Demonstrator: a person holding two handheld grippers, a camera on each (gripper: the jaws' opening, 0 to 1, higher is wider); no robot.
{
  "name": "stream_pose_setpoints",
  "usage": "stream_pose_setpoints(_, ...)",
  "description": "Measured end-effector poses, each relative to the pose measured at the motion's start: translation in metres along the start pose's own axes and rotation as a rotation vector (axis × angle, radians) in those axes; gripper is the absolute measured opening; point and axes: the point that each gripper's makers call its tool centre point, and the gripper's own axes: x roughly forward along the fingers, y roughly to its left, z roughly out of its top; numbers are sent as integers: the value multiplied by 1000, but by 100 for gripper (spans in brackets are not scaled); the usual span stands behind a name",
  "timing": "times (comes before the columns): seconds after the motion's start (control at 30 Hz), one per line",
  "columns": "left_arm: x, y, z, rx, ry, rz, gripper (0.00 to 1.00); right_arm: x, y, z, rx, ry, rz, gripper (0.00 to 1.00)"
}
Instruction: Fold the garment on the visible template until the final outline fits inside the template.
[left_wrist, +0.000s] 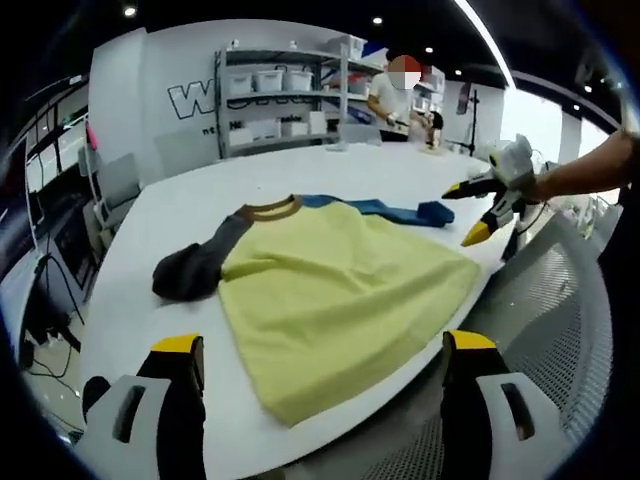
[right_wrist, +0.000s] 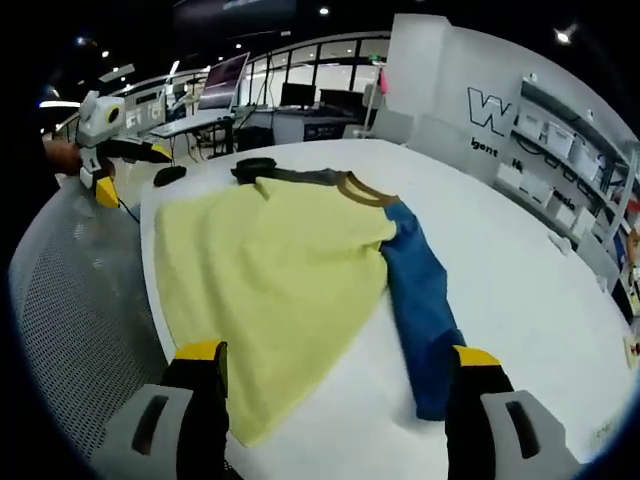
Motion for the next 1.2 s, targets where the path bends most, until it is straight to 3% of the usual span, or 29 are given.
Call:
stream_pose_setpoints(0.4,4,-3,-2,55,8,0,98,1,-43,-12,-23,64,-81,72)
stream_pose_setpoints(0.8,9,1,-1,44,-21,-9,99,15,-63,-15,-20,98,-109,62)
stream_pose_setpoints(0.87,9,2,-1,50,-30,-2,99,16,-71,-24,-39,154,-139,60)
stream_pose_setpoints(1.03,12,1,-7,72,-4,-11,99,21,-80,-29,-35,172,-165,46)
stream_pose_setpoints(1.2,11,2,-5,57,-22,-12,99,21,-83,-31,-10,186,-185,38)
